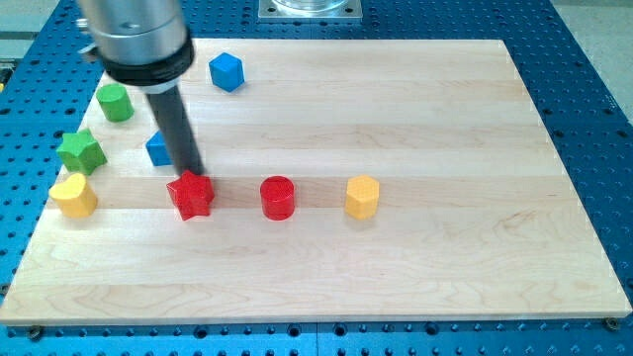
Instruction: Slide the green circle parallel to the right of the blue triangle
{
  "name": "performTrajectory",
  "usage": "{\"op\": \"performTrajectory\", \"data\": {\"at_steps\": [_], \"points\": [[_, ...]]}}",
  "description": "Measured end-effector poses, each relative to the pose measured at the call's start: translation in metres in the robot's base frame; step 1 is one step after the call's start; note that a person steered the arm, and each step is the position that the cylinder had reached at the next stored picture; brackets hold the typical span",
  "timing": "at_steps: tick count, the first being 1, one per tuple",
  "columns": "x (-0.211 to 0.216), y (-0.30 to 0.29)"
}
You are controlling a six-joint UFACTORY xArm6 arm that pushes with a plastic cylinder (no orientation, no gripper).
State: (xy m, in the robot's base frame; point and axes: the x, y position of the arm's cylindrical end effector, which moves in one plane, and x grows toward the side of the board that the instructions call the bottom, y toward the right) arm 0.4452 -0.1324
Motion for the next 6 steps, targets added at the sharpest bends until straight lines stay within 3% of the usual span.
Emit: {"op": "performTrajectory", "data": {"at_steps": [1,4,5,6], "points": [[-0.022,0.016],[-0.154,-0.081],[-0.164,-0.166],[-0.139,-0.169]]}}
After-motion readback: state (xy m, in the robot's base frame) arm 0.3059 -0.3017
